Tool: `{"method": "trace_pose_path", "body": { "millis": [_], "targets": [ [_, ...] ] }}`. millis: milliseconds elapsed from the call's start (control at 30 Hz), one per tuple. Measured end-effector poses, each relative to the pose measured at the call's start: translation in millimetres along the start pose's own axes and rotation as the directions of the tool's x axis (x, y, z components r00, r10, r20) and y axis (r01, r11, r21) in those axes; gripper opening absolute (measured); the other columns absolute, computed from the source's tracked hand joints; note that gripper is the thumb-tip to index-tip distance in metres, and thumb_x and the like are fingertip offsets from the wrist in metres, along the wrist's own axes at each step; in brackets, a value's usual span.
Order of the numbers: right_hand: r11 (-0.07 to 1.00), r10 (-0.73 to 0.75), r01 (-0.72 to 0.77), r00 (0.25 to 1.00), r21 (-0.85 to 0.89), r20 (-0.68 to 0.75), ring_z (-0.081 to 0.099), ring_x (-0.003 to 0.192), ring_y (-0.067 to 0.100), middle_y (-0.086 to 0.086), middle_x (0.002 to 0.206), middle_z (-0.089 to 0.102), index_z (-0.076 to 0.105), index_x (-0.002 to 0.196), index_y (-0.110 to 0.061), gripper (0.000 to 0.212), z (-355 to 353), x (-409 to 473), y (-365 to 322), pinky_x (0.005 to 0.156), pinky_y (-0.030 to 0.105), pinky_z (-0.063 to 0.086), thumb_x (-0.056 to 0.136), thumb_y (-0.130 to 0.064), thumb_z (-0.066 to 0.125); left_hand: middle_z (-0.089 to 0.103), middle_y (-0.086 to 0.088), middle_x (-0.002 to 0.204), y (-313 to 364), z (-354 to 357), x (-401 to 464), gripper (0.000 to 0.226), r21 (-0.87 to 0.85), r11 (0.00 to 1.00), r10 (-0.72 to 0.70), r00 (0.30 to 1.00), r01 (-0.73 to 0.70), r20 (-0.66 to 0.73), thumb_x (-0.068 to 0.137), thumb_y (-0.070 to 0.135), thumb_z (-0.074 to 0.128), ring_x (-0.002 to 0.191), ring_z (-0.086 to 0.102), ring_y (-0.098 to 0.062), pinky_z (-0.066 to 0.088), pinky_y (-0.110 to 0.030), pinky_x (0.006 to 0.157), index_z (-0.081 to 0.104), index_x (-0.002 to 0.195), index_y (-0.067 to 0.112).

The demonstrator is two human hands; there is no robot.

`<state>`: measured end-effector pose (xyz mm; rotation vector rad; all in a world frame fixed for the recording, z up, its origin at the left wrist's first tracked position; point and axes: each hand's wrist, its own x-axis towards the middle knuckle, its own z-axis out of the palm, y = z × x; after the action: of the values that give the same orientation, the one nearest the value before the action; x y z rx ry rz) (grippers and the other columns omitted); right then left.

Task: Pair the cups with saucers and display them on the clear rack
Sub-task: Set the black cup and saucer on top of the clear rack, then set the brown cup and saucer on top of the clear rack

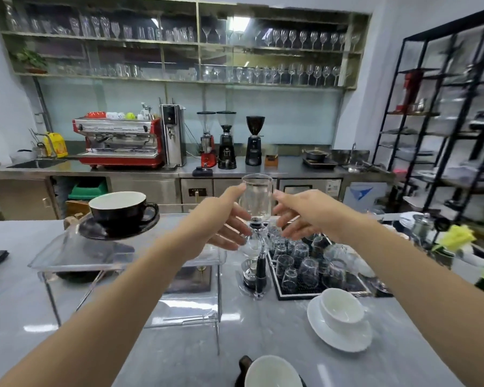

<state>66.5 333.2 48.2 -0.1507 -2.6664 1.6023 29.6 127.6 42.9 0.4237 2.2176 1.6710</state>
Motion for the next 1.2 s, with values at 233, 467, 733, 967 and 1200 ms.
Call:
{"method": "trace_pose_path", "body": {
  "millis": [233, 467, 733, 967, 1200],
  "targets": [
    [1.000, -0.006, 0.006, 1.000, -0.028, -0.013, 0.074, 0.087, 0.026, 0.004, 0.087, 0.077, 0.072, 0.100, -0.011, 0.053, 5.9, -25.6, 45.5, 0.078, 0.033, 0.057, 0.085, -0.059, 0.056, 0.080, -0.009, 0.088, -33.0, 27.8, -7.6, 0.058, 0.020, 0.997, 0.078, 0.997, -0.078, -0.023, 0.098, 0.056, 0.042, 0.089, 0.076, -0.029, 0.062, -0.043, 0.085, 0.074, 0.096, 0.007],
    [0.998, 0.025, -0.023, 0.999, 0.065, -0.026, 0.073, 0.088, 0.026, 0.011, 0.094, 0.075, 0.072, 0.097, -0.010, 0.047, 23.0, -41.9, 88.2, 0.088, 0.039, 0.056, 0.086, -0.053, 0.058, 0.080, 0.001, 0.098, -71.6, 40.1, -35.1, 0.058, 0.001, 0.996, 0.089, 0.996, -0.089, 0.030, 0.097, 0.059, 0.039, 0.096, 0.074, -0.015, 0.058, -0.042, 0.094, 0.076, 0.106, 0.015],
    [0.968, 0.164, -0.167, 0.986, 0.186, 0.029, 0.070, 0.085, 0.020, 0.015, 0.103, 0.073, 0.071, 0.102, -0.009, 0.039, 52.4, -58.4, 139.2, 0.086, 0.036, 0.051, 0.094, -0.042, 0.053, 0.079, -0.002, 0.107, -147.8, 49.5, -67.3, 0.080, -0.194, 0.965, -0.163, 0.984, 0.175, 0.077, 0.072, 0.071, 0.032, 0.105, 0.072, -0.019, 0.055, -0.040, 0.098, 0.075, 0.111, 0.016],
    [0.962, 0.237, -0.230, 0.971, 0.149, -0.030, 0.068, 0.100, 0.013, -0.004, 0.102, 0.075, 0.074, 0.100, -0.024, 0.019, 83.7, -81.0, 189.4, 0.092, 0.031, 0.051, 0.093, -0.034, 0.060, 0.075, 0.004, 0.115, -212.4, 60.7, -71.3, 0.062, -0.185, 0.948, -0.268, 0.963, 0.259, -0.022, 0.098, 0.059, 0.024, 0.111, 0.066, -0.010, 0.048, -0.037, 0.103, 0.075, 0.106, 0.025],
    [0.929, 0.335, -0.326, 0.942, 0.177, -0.025, 0.065, 0.092, -0.010, -0.014, 0.107, 0.073, 0.070, 0.111, -0.025, 0.021, 103.4, -103.9, 234.1, 0.071, 0.009, 0.049, 0.091, -0.025, 0.065, 0.069, 0.024, 0.096, -248.3, 81.5, -76.1, 0.017, 0.002, 0.970, -0.241, 0.968, 0.242, -0.067, 0.098, 0.040, 0.055, 0.104, 0.062, -0.004, 0.047, -0.026, 0.093, 0.070, 0.091, 0.035]
  ]
}}
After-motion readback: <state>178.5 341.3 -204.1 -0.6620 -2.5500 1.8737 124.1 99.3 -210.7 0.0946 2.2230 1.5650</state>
